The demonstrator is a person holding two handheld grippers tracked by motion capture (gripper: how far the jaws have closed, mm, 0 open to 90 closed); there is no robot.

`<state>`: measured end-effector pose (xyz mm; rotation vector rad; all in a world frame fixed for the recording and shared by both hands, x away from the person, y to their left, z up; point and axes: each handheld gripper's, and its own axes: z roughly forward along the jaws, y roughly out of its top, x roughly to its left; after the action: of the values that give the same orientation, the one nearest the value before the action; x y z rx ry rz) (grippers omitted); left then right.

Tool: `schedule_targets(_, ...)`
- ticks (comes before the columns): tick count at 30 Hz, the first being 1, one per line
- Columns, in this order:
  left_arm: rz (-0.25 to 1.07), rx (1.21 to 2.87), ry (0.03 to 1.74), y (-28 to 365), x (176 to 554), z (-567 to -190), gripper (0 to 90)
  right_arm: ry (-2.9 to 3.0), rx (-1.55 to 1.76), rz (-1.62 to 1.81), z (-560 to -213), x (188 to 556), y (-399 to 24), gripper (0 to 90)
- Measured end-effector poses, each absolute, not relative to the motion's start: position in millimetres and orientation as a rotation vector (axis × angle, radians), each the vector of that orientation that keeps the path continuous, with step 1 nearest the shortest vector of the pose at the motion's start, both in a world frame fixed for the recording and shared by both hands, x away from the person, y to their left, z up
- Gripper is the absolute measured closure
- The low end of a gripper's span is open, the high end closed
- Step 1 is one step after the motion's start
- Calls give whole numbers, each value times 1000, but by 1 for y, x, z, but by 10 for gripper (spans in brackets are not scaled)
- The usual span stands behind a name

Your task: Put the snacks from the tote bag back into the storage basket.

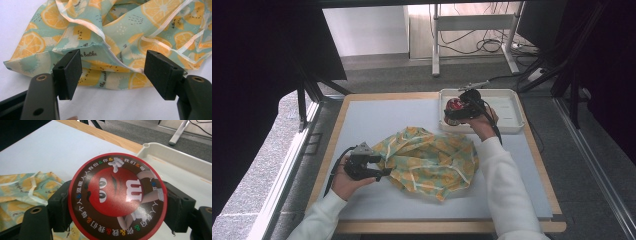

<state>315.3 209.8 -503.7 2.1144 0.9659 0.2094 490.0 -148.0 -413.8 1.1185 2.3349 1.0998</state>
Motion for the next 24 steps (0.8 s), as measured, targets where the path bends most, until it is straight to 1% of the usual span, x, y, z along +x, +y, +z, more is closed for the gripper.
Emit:
schedule_targets(17,212,2118,964,210,315,-504,311,2294,1170,1032,-430,518,-147,232)
schedule_targets(24,215,2113,959,210,314,-503,311,2304,1196,983,-445,536,-143,232)
